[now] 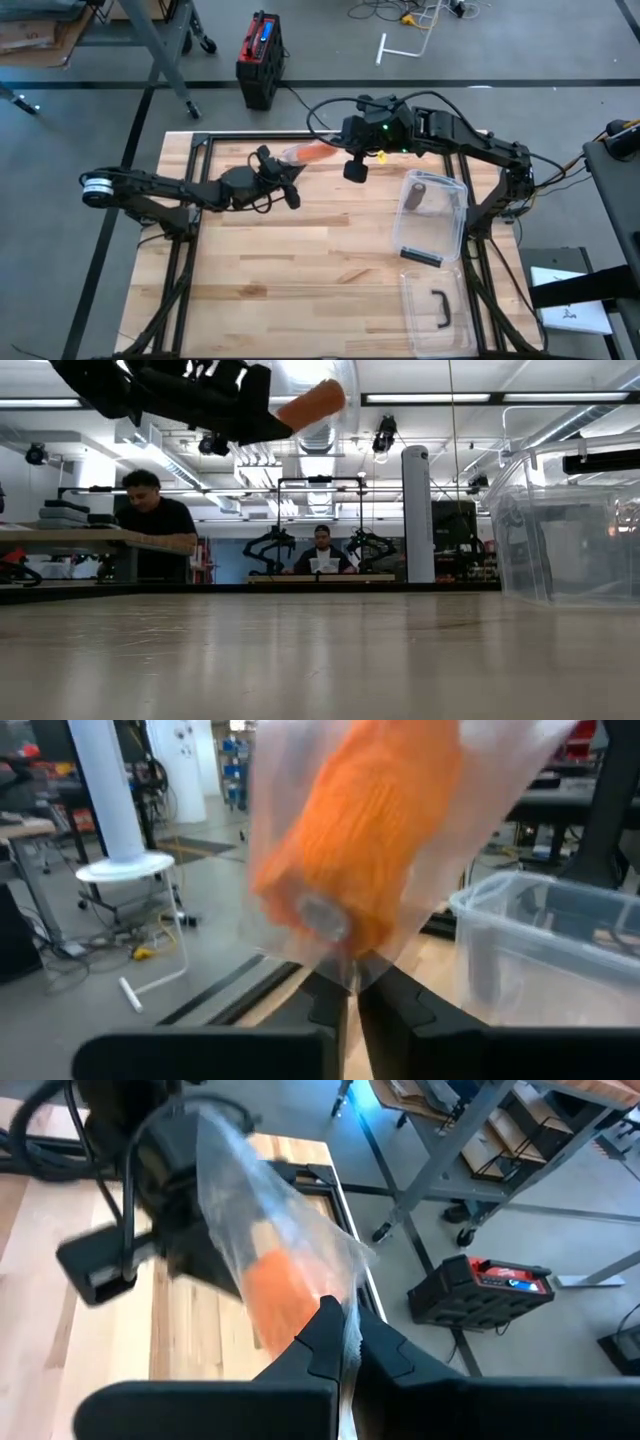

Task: Roll bandage
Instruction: Put the rolled orange bandage into the transparent zip bag

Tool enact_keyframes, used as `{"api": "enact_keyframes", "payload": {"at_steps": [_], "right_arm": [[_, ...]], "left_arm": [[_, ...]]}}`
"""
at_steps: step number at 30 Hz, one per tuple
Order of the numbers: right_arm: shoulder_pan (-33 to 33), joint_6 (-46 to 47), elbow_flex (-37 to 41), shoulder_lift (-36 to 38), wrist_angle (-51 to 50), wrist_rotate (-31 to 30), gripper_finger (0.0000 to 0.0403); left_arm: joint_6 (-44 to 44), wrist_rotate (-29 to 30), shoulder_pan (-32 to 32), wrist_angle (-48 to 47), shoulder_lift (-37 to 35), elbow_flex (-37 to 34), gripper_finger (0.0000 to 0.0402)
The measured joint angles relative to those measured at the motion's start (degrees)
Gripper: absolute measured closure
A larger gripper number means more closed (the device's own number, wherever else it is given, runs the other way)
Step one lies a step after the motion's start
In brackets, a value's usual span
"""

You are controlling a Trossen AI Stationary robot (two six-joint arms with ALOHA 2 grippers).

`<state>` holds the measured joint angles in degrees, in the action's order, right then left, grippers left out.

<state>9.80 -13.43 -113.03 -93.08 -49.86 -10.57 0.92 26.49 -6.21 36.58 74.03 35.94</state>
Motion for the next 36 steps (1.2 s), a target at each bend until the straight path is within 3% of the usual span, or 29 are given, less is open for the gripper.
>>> {"api": "enact_keyframes", "payload": {"at_steps": [5, 12, 15, 17, 20, 24, 31, 34, 36], "right_arm": [[0.0, -0.1, 0.0, 0.0, -2.5, 0.0, 0.0403], [0.3, 0.5, 0.0, 0.0, -4.7, 0.1, 0.0403], [0.4, 0.2, 0.0, 0.0, -4.2, -7.1, 0.0403], [0.6, 1.6, 0.0, 0.0, -4.1, -8.1, 0.0403], [0.8, -1.4, 0.0, 0.0, -5.2, 1.3, 0.0403], [0.6, 0.2, 0.0, -0.1, -5.9, -3.2, 0.0403], [0.4, 1.5, 0.0, -0.1, -8.1, 0.1, 0.0403], [0.8, -0.5, 0.1, -0.1, -8.8, 4.4, 0.0403], [0.6, 0.5, 0.1, -0.1, -8.5, 1.2, 0.0403]], "left_arm": [[-2.0, 0.0, 0.0, -5.0, -4.7, 0.2, 0.0398], [-5.5, -0.2, 0.2, -25.3, -12.0, 5.0, 0.0401], [-5.9, -0.3, 0.3, -31.6, -12.7, 7.7, 0.0401], [-5.9, -0.2, 0.7, -33.2, -12.7, 8.4, 0.0401], [-6.0, -0.2, 1.2, -33.4, -11.7, 8.7, 0.0401], [-6.0, -0.2, 1.3, -33.1, -10.5, 9.4, 0.0401], [-8.0, 0.0, 1.5, -35.2, -11.5, 9.4, 0.0394], [-7.9, 0.0, 1.7, -36.3, -12.8, 10.0, 0.0386], [-7.9, 0.0, 1.7, -39.3, -13.1, 10.7, 0.0377]]}}
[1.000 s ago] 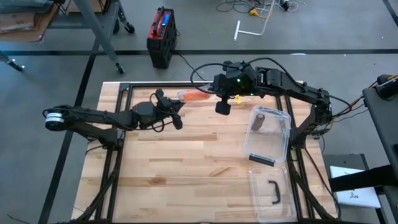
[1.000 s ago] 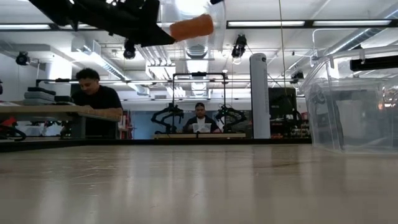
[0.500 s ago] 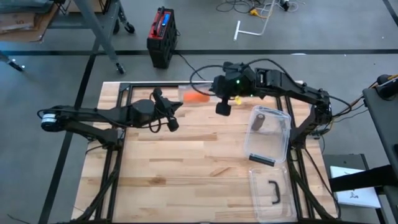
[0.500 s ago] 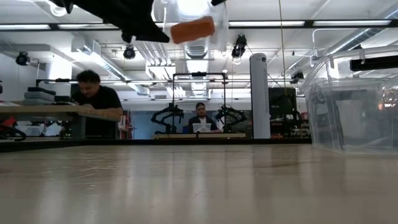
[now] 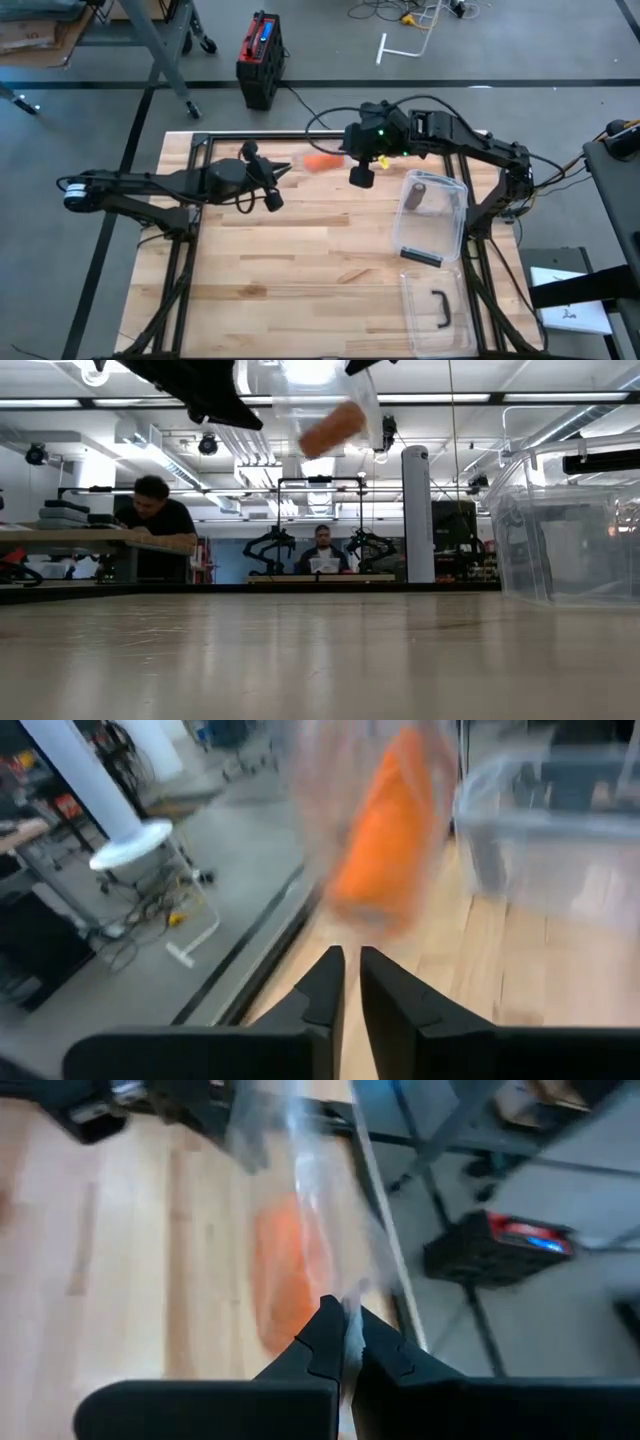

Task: Roll bandage
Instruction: Put the rolled orange bandage into the transparent zip bag

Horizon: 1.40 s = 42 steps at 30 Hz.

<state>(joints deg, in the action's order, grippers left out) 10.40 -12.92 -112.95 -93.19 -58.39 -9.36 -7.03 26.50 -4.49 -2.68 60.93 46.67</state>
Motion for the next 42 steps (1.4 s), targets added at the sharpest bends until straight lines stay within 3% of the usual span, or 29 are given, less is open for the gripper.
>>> {"api": "enact_keyframes", "payload": {"at_steps": [2, 7, 14, 21, 28, 39, 42], "right_arm": [[0.0, 0.4, 0.2, -0.1, -0.1, -2.2, 0.0403], [0.1, 0.4, 0.8, -0.6, -1.2, 1.9, 0.0403], [0.2, 2.4, 4.8, -0.8, -1.0, 1.7, 0.0403], [0.8, 6.7, 9.9, -0.8, 0.2, 1.8, 0.0403], [2.8, 13.6, 17.5, -0.8, 7.4, 1.8, 0.0403], [3.0, 18.0, 35.8, -0.7, 40.8, 1.8, 0.0403], [3.0, 20.6, 41.7, -1.3, 44.3, 1.8, 0.0403]], "left_arm": [[0.2, 0.2, 0.0, -4.7, -0.2, 0.8, 0.0363], [0.9, 2.2, 0.0, -9.2, -0.3, 2.0, 0.0313], [1.5, -13.6, 0.1, 3.2, 1.2, 0.3, 0.0245], [1.1, -15.0, 0.4, 4.3, 2.1, 0.2, 0.0205], [-0.4, -13.9, 2.2, 1.6, -1.6, 2.0, 0.0215], [-1.1, -15.1, 3.3, 2.4, 3.6, 1.2, 0.0273], [-1.2, -15.1, 3.3, 1.1, 2.7, 1.5, 0.0286]]}}
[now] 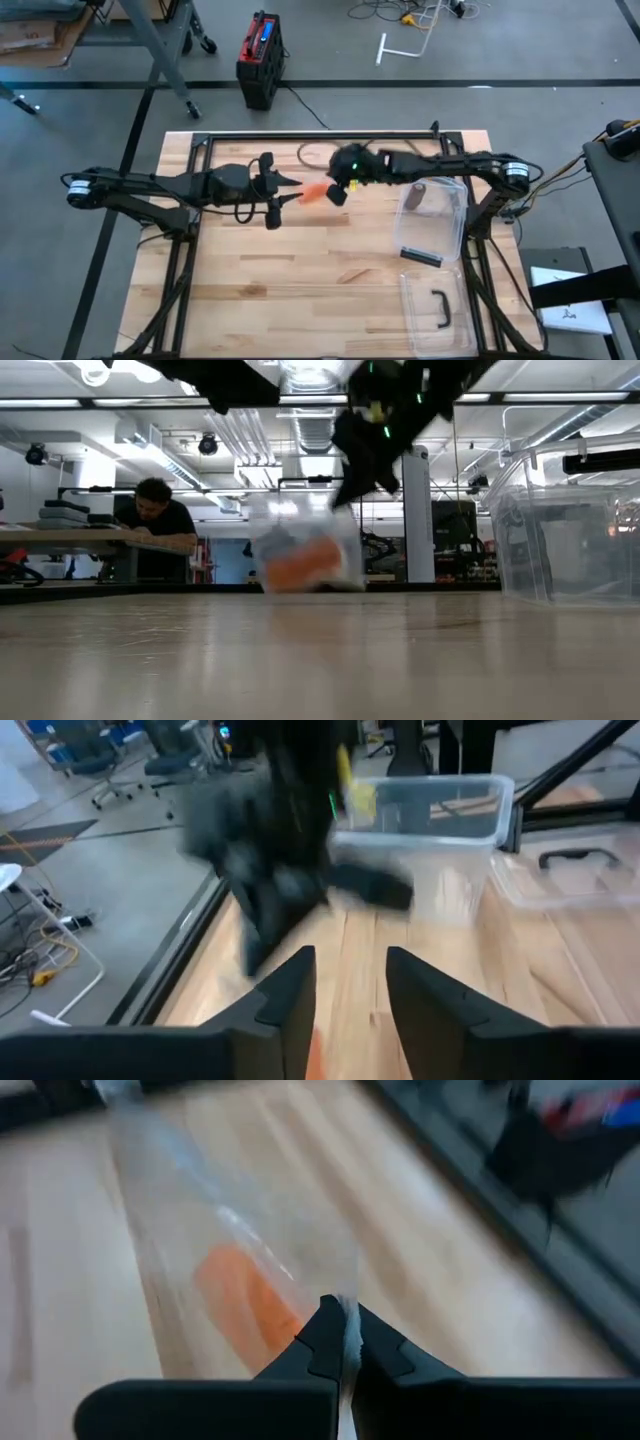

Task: Roll bandage
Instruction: Put the rolled orange bandage into the transparent zip bag

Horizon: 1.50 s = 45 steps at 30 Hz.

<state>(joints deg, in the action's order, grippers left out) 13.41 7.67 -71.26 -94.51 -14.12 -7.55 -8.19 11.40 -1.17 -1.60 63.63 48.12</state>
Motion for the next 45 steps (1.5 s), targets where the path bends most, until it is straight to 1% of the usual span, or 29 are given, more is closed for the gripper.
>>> {"api": "enact_keyframes", "payload": {"at_steps": [4, 7, 9, 11, 13, 17, 20, 23, 27, 30, 33, 36, 40, 43, 45], "right_arm": [[0.2, 3.9, 6.5, -2.6, -0.8, 0.6, 0.0403], [0.4, 5.1, 8.7, -3.1, -0.1, 2.7, 0.0403], [0.5, 5.3, 8.9, -3.3, 0.4, 4.7, 0.0403], [0.4, 5.3, 7.5, -3.0, 0.4, 6.5, 0.0403], [0.3, 4.7, 4.4, -2.0, 1.0, 8.0, 0.0403], [0.0, 1.9, -3.0, 0.4, 1.3, 8.0, 0.0403], [-0.1, -0.3, -6.5, 1.4, 0.3, 8.0, 0.0403], [-0.2, -1.3, -7.5, 1.7, -2.0, 7.6, 0.0403], [-0.3, -1.2, -5.3, 0.6, -5.7, 7.5, 0.0403], [-0.5, -0.9, -2.9, 0.5, -9.0, 7.5, 0.0403], [-0.6, -0.7, -3.4, 2.8, -13.1, 7.5, 0.0403], [-1.0, -1.2, -7.6, 6.9, -17.0, 7.4, 0.0403], [-1.5, -1.6, -14.2, 11.2, -26.1, 7.4, 0.0403], [-1.7, 0.4, -20.1, 12.9, -36.1, 7.4, 0.0403], [-1.7, 2.1, -24.0, 13.5, -43.1, 6.3, 0.0403]], "left_arm": [[0.1, 0.0, 0.0, -0.5, -1.8, 0.2, 0.0297], [0.1, 0.0, 0.0, -0.8, -2.1, 0.2, 0.0304], [0.1, 0.0, 0.0, -0.8, -2.1, 0.2, 0.0309], [0.1, 0.0, 0.0, -0.7, -2.1, 0.2, 0.0314], [0.1, 0.1, -0.1, -0.7, -2.1, 0.2, 0.0318], [0.0, 0.1, -0.1, -1.0, -2.2, 0.2, 0.0325], [0.1, 0.1, -0.1, -2.7, -2.6, 0.3, 0.0329], [0.3, 0.1, 0.0, -4.1, -3.0, 0.6, 0.0333], [0.3, 0.1, 0.0, -4.9, -3.8, 0.6, 0.0333], [0.2, 0.1, 0.0, -4.8, -4.5, 0.6, 0.0329], [-0.2, 0.1, 0.0, -4.7, -6.0, 0.6, 0.0322], [-0.7, 0.1, 0.0, -4.0, -7.4, 0.6, 0.0314], [-2.8, 0.1, -0.3, -3.5, -8.7, 0.6, 0.0297], [-3.3, 0.2, -0.5, -3.2, -9.4, 0.6, 0.0283], [-3.4, 0.2, -0.5, -3.2, -9.6, 0.6, 0.0274]]}}
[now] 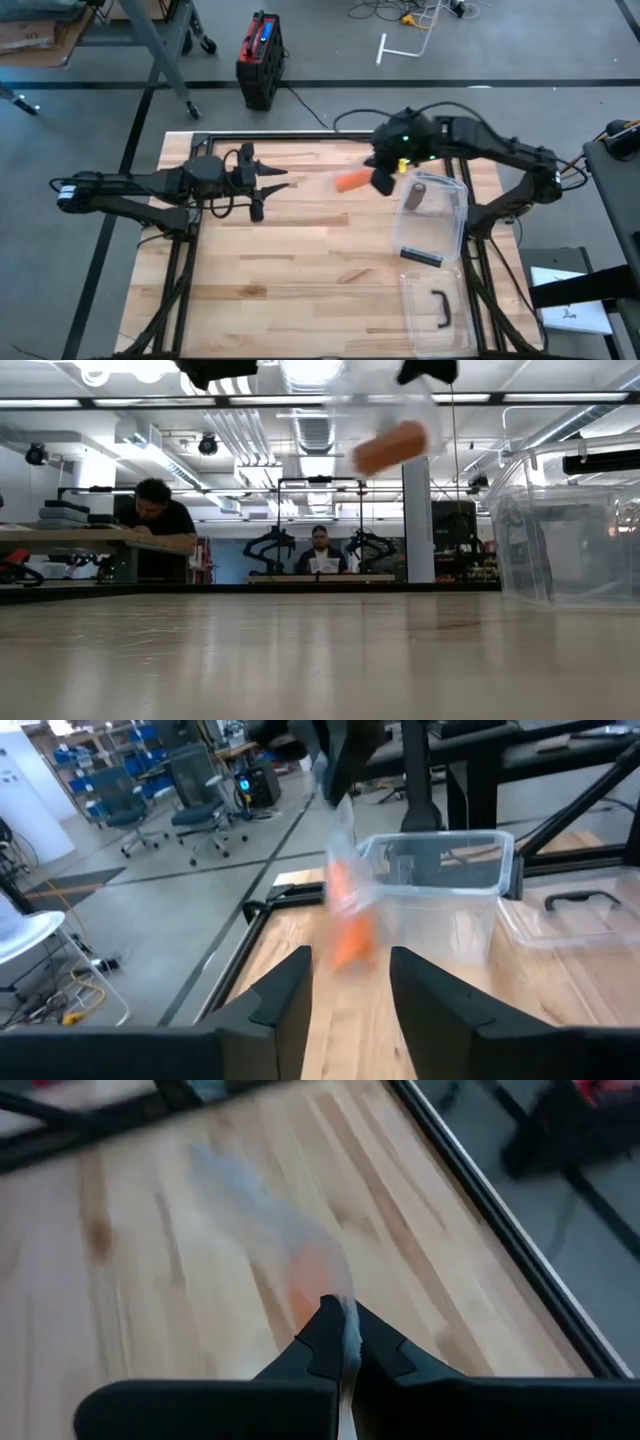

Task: Roll bandage
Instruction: Put the rolled orange bandage into the transparent zip bag

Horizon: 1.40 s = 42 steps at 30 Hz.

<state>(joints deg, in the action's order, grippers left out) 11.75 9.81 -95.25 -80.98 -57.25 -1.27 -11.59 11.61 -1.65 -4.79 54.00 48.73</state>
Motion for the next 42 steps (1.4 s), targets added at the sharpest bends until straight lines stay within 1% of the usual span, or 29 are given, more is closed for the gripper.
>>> {"api": "enact_keyframes", "payload": {"at_steps": [5, 9, 11, 13, 15, 16, 18, 20, 23, 25, 27, 30, 32, 36, 38, 42], "right_arm": [[-0.1, 4.0, -8.6, -0.2, -20.1, -1.2, 0.0403], [-0.7, 9.6, -12.9, 0.0, -33.3, -3.4, 0.0403], [-1.2, 11.8, -12.8, 1.1, -32.3, -2.0, 0.0403], [-1.4, 12.0, -12.2, 2.7, -33.0, 2.5, 0.0403], [-1.8, 11.4, -11.4, 3.9, -32.5, 4.6, 0.0403], [-1.8, 10.9, -10.6, 4.9, -32.7, 4.0, 0.0403], [-1.7, 10.7, -9.5, 5.2, -32.9, 0.5, 0.0403], [-1.6, 10.2, -8.6, 5.6, -32.6, -1.5, 0.0403], [-1.6, 8.5, -7.4, 6.5, -32.9, -1.7, 0.0403], [-1.6, 6.7, -6.7, 6.8, -32.8, -1.8, 0.0403], [-1.6, 5.4, -6.2, 6.3, -31.7, -1.9, 0.0403], [-1.6, 5.1, -6.2, 4.7, -29.0, -1.9, 0.0403], [-1.7, 3.5, -6.2, 3.0, -27.4, -1.9, 0.0403], [-1.6, -0.5, -6.2, -0.6, -26.0, -1.9, 0.0403], [-1.7, -2.4, -6.2, -2.2, -24.6, -1.9, 0.0403], [-1.8, -6.4, -6.2, -4.4, -20.4, -1.8, 0.0403]], "left_arm": [[0.0, 0.0, 0.0, 0.0, -0.4, 0.0, 0.0257], [0.5, 0.0, 0.0, -0.2, -0.2, 0.0, 0.0248], [0.5, 0.0, 0.0, -0.3, 0.2, 0.0, 0.0245], [0.7, 0.0, 0.0, -0.8, 0.3, -0.1, 0.0241], [0.7, 0.1, 0.0, -0.2, 0.5, -0.1, 0.0238], [0.7, 0.0, -0.1, -0.4, 0.5, -0.1, 0.0237], [0.7, 0.0, -0.1, -0.5, 0.6, -0.1, 0.0235], [0.7, 0.0, -0.1, -0.3, 0.7, -0.1, 0.0233], [1.2, -0.5, -0.1, -0.2, 1.2, -0.1, 0.0231], [1.6, -2.3, -0.1, -0.1, 2.2, -0.1, 0.0231], [2.1, -3.9, -0.1, 2.9, 4.3, -0.1, 0.0231], [2.3, -5.6, -0.2, 10.9, 9.0, 0.2, 0.0230], [1.6, -6.7, -0.3, 12.7, 12.7, 2.3, 0.0225], [-0.3, -6.8, -1.4, 12.1, 19.9, 10.3, 0.0207], [-3.3, -8.0, -2.1, 10.6, 23.3, 14.3, 0.0198], [-4.0, -9.4, -2.6, 8.3, 30.0, 21.3, 0.0185]]}}
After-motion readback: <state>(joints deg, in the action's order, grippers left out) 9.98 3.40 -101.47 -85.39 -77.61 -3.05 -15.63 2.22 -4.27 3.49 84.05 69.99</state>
